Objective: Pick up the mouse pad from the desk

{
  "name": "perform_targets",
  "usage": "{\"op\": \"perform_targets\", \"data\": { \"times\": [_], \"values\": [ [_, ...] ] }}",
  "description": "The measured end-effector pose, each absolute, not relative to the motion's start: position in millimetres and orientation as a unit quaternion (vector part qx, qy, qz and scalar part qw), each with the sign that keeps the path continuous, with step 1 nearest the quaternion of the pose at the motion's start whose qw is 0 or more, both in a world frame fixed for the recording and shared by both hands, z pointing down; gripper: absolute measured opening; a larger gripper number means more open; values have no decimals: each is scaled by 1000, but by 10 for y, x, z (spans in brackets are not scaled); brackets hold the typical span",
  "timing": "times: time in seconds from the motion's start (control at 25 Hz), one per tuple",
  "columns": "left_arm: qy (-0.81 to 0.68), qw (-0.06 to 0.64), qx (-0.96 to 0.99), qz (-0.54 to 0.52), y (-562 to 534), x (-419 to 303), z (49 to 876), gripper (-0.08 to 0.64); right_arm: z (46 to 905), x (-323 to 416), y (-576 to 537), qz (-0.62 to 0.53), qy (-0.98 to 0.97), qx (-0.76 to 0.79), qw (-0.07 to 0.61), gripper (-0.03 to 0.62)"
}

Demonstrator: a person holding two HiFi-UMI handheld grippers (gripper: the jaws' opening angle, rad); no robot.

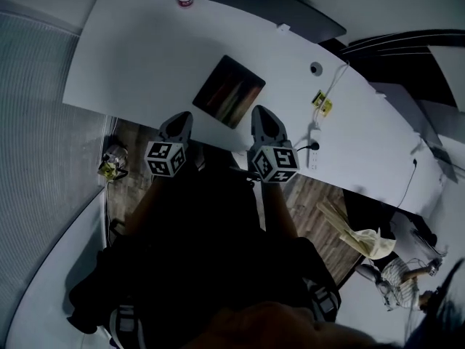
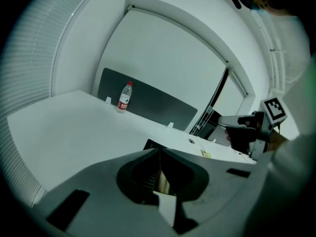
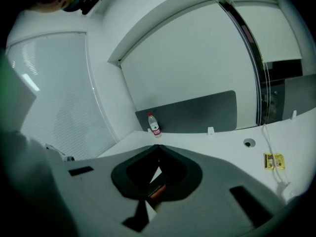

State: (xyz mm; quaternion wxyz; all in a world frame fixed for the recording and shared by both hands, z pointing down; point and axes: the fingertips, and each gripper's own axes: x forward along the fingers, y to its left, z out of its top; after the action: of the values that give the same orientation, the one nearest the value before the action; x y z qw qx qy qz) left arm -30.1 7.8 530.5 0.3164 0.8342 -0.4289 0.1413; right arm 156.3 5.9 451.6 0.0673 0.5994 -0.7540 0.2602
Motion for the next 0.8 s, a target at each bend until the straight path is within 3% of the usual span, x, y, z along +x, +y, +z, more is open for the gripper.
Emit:
{"op": "perform_targets", "data": {
  "times": [0.56,0.72,0.8],
  "values": [
    [-422,387,800,180,-149,-280,6009,13,5266,1813,-334,301,-743,585,127,14],
    [-413,409,792,187,-205,-246,6188,107,5515,1832,-403,317,-739,577,145,53],
    [-413,413,788,196,-224,-249,6288,116,5634,1849,-439,321,-736,577,153,58]
  ]
}}
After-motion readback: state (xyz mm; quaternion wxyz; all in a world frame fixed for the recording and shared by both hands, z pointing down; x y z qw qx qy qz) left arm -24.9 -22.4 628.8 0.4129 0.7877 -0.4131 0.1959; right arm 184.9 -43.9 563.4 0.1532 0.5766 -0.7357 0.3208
